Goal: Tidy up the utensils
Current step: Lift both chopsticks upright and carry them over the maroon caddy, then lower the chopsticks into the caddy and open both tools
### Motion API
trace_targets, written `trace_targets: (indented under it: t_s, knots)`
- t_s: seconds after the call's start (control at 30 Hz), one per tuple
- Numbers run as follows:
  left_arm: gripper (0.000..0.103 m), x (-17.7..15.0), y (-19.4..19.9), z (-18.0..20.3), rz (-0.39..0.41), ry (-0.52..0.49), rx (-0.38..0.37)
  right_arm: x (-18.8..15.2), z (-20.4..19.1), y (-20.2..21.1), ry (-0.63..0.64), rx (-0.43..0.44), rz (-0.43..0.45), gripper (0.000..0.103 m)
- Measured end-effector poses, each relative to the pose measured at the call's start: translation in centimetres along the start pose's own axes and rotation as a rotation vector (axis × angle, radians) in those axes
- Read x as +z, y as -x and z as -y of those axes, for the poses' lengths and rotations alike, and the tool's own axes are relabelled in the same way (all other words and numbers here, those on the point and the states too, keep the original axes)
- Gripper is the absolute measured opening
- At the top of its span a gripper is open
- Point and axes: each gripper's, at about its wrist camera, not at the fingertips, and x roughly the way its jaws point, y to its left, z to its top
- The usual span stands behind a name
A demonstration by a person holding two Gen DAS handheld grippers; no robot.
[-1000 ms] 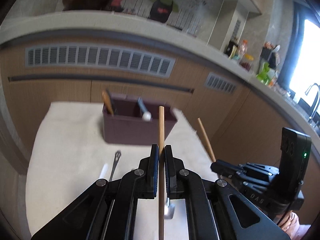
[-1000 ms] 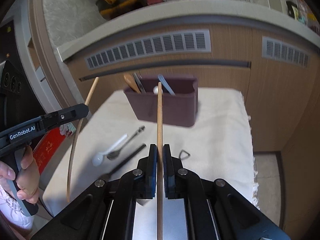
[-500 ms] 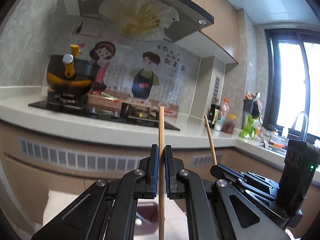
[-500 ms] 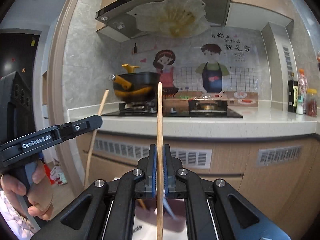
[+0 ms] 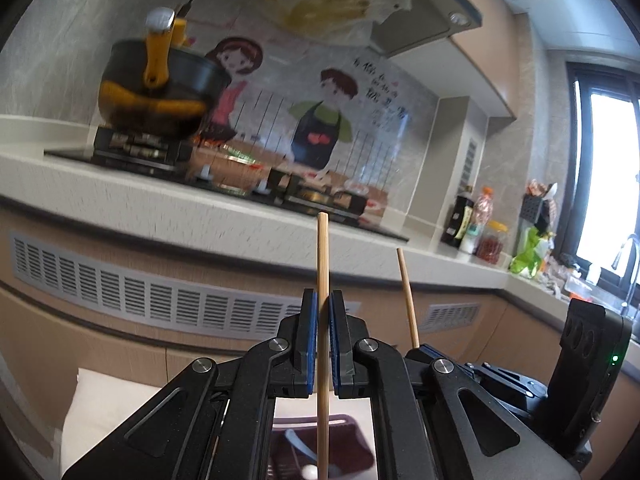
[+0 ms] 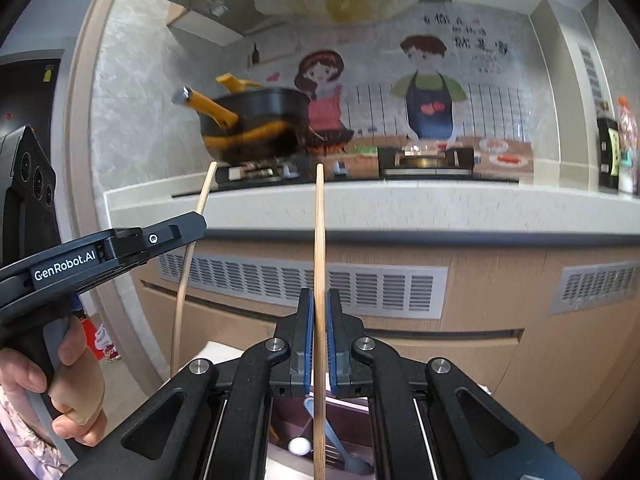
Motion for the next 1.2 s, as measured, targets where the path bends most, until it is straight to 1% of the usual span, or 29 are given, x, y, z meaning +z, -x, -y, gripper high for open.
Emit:
trace_targets:
  t_s: [0.17, 0.33, 0.47, 0.57, 0.67, 0.77, 0.8, 0.87, 0.9, 0.93, 1.0, 1.03, 1.1, 1.13, 1.2]
  knots:
    - [0.006, -2.1, -3.7, -1.6, -0.023, 0.013, 0.004, -2.1, 1.3, -3.7, -0.017, -0.019, -0.043, 0.006]
    - [0.006, -4.7, -6.7, -2.8, -0.046, 0.011, 0.03, -4.2, 2.2, -6.6, -0.017, -0.039, -0.067, 0.006]
    - [0.006, -6.8, -8.6, -4.0, -0.07, 0.013, 0.056, -6.1, 2.9, -8.7, -0.023, -0.031, -0.096, 0.006]
    - [0.006, -8.3, -9.4, -4.5, -0.09, 0.009, 0.069, -7.4, 3.2, -9.5, -0.025, -0.027, -0.115, 0.006]
    - [0.006, -10.1, -10.1, -4.6, -0.137, -0.006, 0.085, -8.8, 3.1, -9.7, -0.013, -0.013, -0.138, 0.006]
    - [0.006, -11.7, -10.1, -4.6, -0.195, 0.003, 0.085, -10.1, 2.9, -9.4, 0.0, -0.001, -0.164, 0.006]
    - [0.008, -12.0, -10.0, -4.6, -0.214, 0.006, 0.084, -10.4, 2.9, -9.3, 0.0, 0.002, -0.171, 0.006]
    - [0.009, -12.7, -9.5, -4.6, -0.249, 0.015, 0.093, -11.2, 2.8, -8.9, -0.009, 0.016, -0.209, 0.009]
    - [0.009, -13.0, -9.2, -4.5, -0.271, 0.019, 0.097, -11.5, 2.8, -8.7, -0.017, 0.019, -0.226, 0.017]
    - [0.01, -13.2, -8.8, -4.5, -0.288, 0.025, 0.098, -11.7, 2.9, -8.5, -0.034, 0.027, -0.243, 0.031]
    - [0.017, -13.3, -7.8, -4.5, -0.316, 0.04, 0.107, -12.1, 3.2, -7.7, -0.073, 0.047, -0.254, 0.042]
    - [0.019, -13.3, -7.1, -4.4, -0.327, 0.045, 0.119, -12.3, 3.3, -7.3, -0.094, 0.052, -0.254, 0.042]
    - [0.028, -13.2, -5.6, -4.3, -0.341, 0.047, 0.146, -12.4, 3.3, -6.1, -0.12, 0.045, -0.26, 0.042]
    - [0.031, -13.2, -4.6, -4.2, -0.343, 0.049, 0.158, -12.5, 3.1, -5.4, -0.121, 0.032, -0.27, 0.042]
    - [0.042, -13.1, -2.7, -4.1, -0.347, 0.047, 0.183, -12.7, 2.7, -4.1, -0.111, 0.002, -0.279, 0.044]
